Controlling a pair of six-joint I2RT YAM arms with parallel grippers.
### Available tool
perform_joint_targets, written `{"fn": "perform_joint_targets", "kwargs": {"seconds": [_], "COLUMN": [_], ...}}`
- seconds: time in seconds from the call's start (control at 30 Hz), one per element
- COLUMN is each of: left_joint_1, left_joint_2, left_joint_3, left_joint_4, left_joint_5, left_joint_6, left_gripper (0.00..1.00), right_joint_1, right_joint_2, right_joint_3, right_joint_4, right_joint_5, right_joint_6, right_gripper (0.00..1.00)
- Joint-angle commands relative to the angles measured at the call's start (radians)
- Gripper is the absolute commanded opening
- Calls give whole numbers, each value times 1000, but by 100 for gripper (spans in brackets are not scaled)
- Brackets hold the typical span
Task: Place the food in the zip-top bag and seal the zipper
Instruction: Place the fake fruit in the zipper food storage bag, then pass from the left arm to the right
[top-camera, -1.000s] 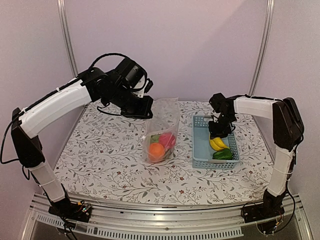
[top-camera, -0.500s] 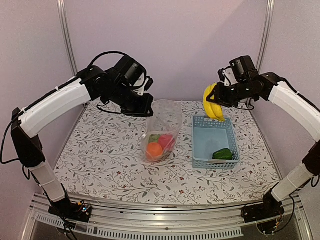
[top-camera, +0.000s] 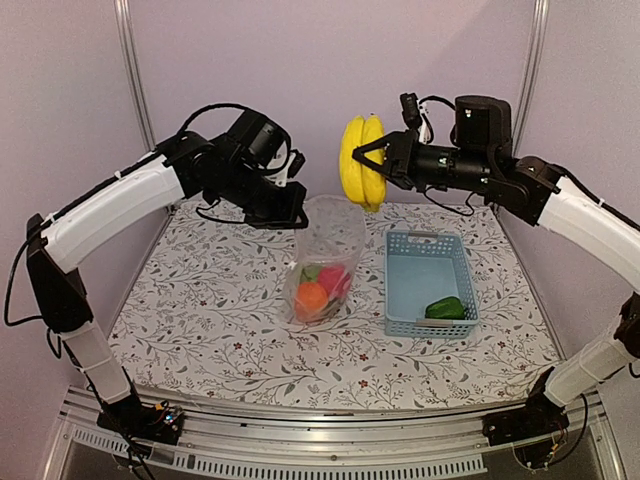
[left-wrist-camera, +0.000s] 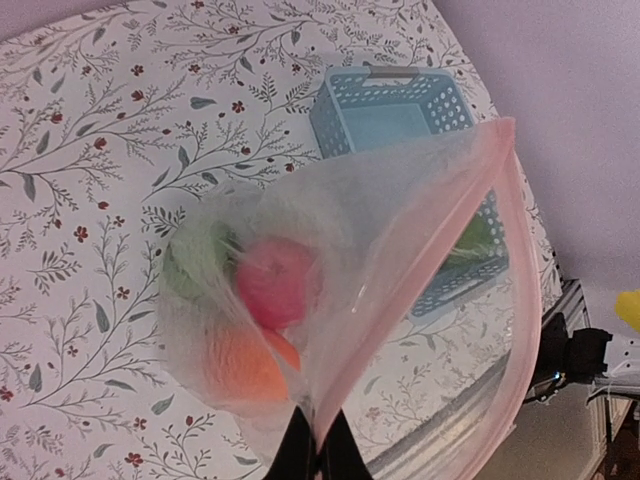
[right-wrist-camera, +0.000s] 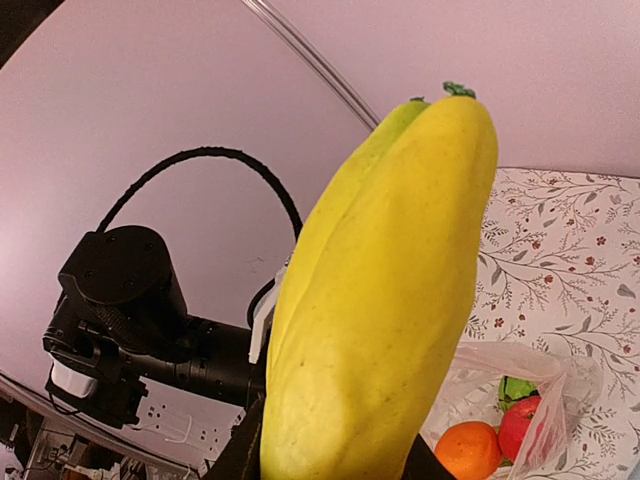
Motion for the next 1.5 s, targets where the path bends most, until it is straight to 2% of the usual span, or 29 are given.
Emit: {"fn": "perform_joint_targets", "kwargs": {"seconds": [0.0, 0.1, 0.2, 0.4, 0.47, 0.57, 0.67, 0.83, 0.9, 1.03, 1.2, 1.27, 1.33, 1.47], "left_joint_1": [23, 33, 42, 56, 60, 65, 68, 73, 73, 73, 72, 72, 70, 65], "left_joint_2": [18, 9, -3, -22, -27, -36, -38, -37, -40, -54, -59, -59, -57, -57], "left_joint_3": [23, 13, -5, -26, -34, -51, -53, -54, -54, -57, -52, -55, -55, -46], "left_joint_4": [37, 38, 46, 51, 56, 70, 74, 82, 90, 115, 119, 119, 117, 88], "left_joint_5": [25, 28, 36, 35, 36, 39, 41, 47, 50, 63, 76, 93, 116, 120], "left_joint_6": [-19, -26, -33, -37, -38, -43, -42, -37, -35, -31, -16, -11, -4, -4], "left_gripper": [0, 0, 0, 0, 0, 0, 0, 0, 0, 0, 0, 0, 5, 25], "right_joint_1": [46, 66, 75, 79, 79, 80, 80, 79, 79, 83, 90, 92, 92, 92], "right_joint_2": [47, 73, 99, 119, 109, 80, 57, 42, 40, 77, 216, 246, 266, 322], "right_joint_3": [-50, -88, -124, -137, -125, -98, -55, 12, 22, 71, 180, 203, 227, 327], "right_joint_4": [243, 336, 372, 310, 276, 189, 77, -193, -269, -400, -553, -571, -582, -646], "right_joint_5": [-25, -31, -39, -31, -13, 30, 97, 317, 361, 312, 262, 262, 277, 309], "right_joint_6": [26, 32, 33, 3, -29, -73, -104, -107, -101, -69, -28, -14, -4, 3], "right_gripper": [5, 5, 12, 54, 62, 68, 67, 61, 61, 61, 58, 50, 40, 6]}}
